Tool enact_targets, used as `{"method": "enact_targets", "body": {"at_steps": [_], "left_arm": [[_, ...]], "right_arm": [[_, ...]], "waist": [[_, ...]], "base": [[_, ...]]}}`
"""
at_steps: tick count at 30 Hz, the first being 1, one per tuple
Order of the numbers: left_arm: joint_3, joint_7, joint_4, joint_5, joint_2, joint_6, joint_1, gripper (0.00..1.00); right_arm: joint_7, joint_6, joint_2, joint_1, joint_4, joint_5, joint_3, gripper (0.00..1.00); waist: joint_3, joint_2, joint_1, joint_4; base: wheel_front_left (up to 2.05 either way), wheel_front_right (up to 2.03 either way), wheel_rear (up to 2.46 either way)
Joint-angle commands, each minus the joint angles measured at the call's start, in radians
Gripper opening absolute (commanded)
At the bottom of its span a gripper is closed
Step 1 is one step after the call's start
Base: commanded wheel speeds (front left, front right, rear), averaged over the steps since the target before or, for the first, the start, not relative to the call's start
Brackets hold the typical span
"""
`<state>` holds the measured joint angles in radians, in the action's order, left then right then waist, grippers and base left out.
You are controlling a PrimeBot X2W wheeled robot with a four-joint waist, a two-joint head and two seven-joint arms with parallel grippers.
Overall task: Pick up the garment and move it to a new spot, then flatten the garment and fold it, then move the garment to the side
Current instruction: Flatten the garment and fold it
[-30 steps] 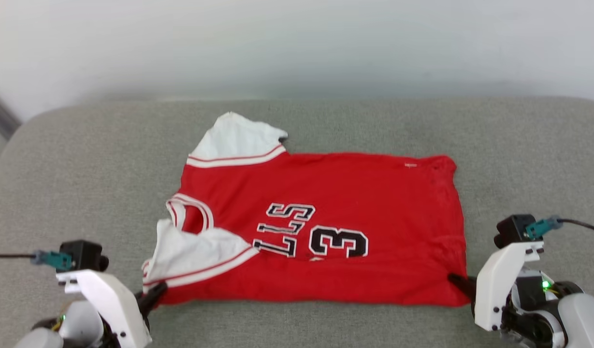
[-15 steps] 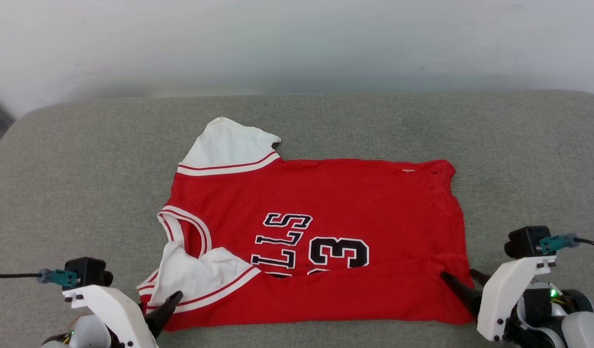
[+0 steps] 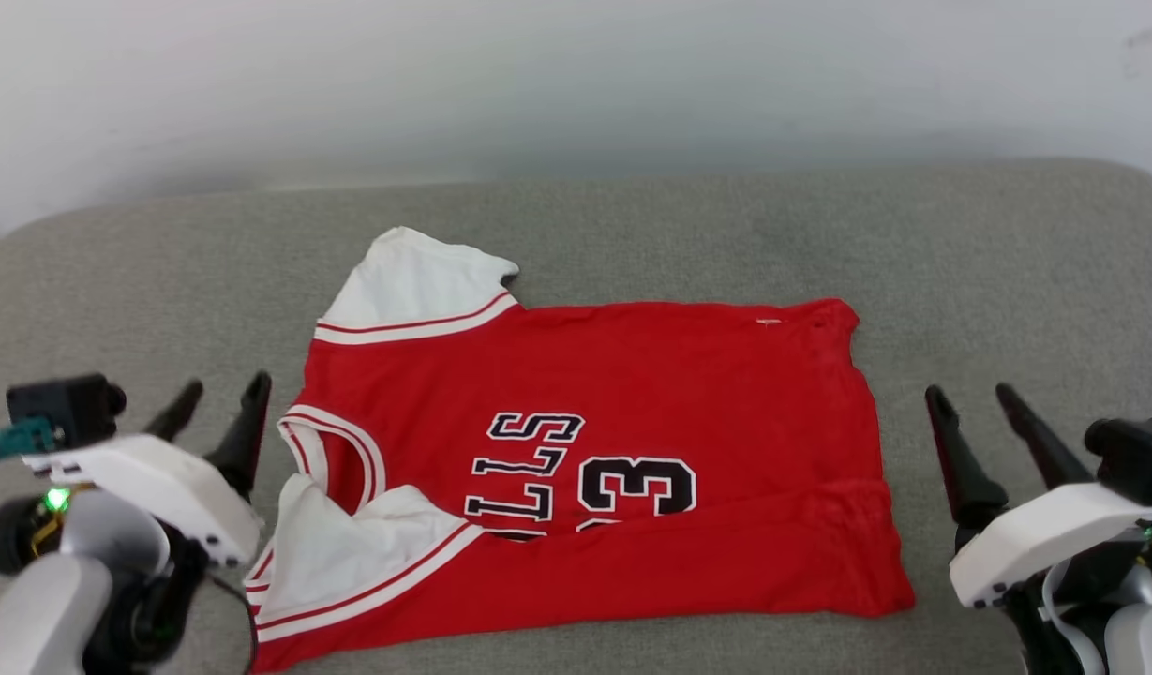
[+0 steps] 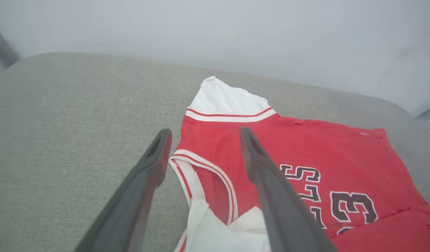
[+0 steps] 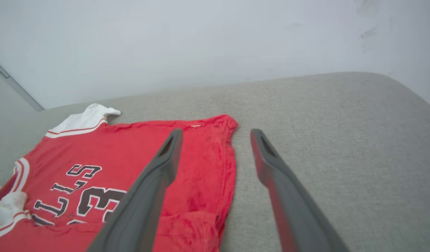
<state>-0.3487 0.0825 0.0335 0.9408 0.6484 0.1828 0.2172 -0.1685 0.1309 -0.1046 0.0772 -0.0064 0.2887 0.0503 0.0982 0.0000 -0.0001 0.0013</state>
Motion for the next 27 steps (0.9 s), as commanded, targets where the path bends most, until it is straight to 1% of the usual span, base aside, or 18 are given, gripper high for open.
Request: {"method": "enact_targets", "body": {"at_steps": [1, 3, 7, 11, 12, 13, 14, 15, 18, 20, 24, 27], "left_arm": [[0.009, -0.026, 0.001, -0.022, -0.003, 0.001, 0.041, 1.0], [0.021, -0.046, 0.021, -0.024, -0.011, -0.014, 0.097, 1.0], [0.039, -0.059, 0.088, -0.04, 0.0, -0.051, 0.232, 1.0], [0.036, -0.024, 0.182, -0.045, 0.017, -0.106, 0.385, 1.0], [0.036, -0.024, 0.182, -0.045, 0.017, -0.106, 0.385, 1.0], [0.029, 0.012, 0.229, -0.042, 0.029, -0.14, 0.468, 1.0], [0.029, 0.012, 0.229, -0.042, 0.029, -0.14, 0.468, 1.0], [0.019, 0.043, 0.25, -0.031, 0.027, -0.163, 0.511, 1.0], [-0.013, 0.153, 0.325, -0.023, 0.06, -0.226, 0.621, 1.0], [-0.036, 0.238, 0.361, -0.016, 0.08, -0.255, 0.688, 1.0], [-0.09, 0.427, 0.42, 0.01, 0.113, -0.288, 0.782, 1.0], [-0.108, 0.534, 0.459, 0.047, 0.127, -0.298, 0.827, 1.0]], "right_arm": [[0.018, 0.0, 0.013, 0.024, -0.022, -0.012, 0.01, 1.0], [0.037, 0.0, 0.025, 0.045, -0.047, -0.026, 0.015, 1.0], [0.055, 0.0, 0.04, 0.095, -0.085, -0.041, 0.01, 1.0], [0.065, 0.0, 0.046, 0.148, -0.103, -0.042, -0.004, 1.0], [0.065, 0.0, 0.046, 0.148, -0.103, -0.042, -0.004, 1.0], [0.069, 0.0, 0.049, 0.168, -0.107, -0.039, -0.01, 1.0], [0.069, 0.0, 0.049, 0.168, -0.107, -0.039, -0.01, 1.0], [0.07, 0.0, 0.049, 0.174, -0.11, -0.037, -0.007, 1.0], [0.073, 0.0, 0.052, 0.193, -0.112, -0.031, -0.011, 1.0], [0.071, 0.0, 0.053, 0.195, -0.108, -0.025, -0.01, 1.0], [0.082, 0.0, 0.055, 0.21, -0.106, -0.012, -0.013, 1.0], [0.09, 0.0, 0.056, 0.217, -0.098, 0.007, -0.023, 1.0]], "waist": [[0.048, 0.0, 0.0001, -0.028], [0.089, 0.0, 0.0001, -0.044], [0.18, 0.0, 0.0001, -0.079], [0.254, 0.0, 0.0001, -0.11], [0.254, 0.0, 0.0001, -0.11], [0.284, 0.0, 0.0001, -0.124], [0.284, 0.0, 0.0001, -0.124], [0.301, 0.0, 0.0001, -0.125], [0.341, 0.0, 0.0001, -0.141], [0.365, 0.0, 0.0001, -0.154], [0.408, 0.0, 0.0001, -0.174], [0.441, 0.0, 0.0001, -0.189]], "base": [[0.0, 0.0, 0.0], [0.0, 0.0, 0.0], [0.0, 0.0, 0.0], [0.0, 0.0, 0.0], [0.0, 0.0, 0.0], [0.0, 0.0, 0.0], [0.0, 0.0, 0.0], [0.0, 0.0, 0.0], [0.0, 0.0, 0.0], [0.0, 0.0, 0.0], [0.0, 0.0, 0.0], [0.0, 0.0, 0.0]]}}
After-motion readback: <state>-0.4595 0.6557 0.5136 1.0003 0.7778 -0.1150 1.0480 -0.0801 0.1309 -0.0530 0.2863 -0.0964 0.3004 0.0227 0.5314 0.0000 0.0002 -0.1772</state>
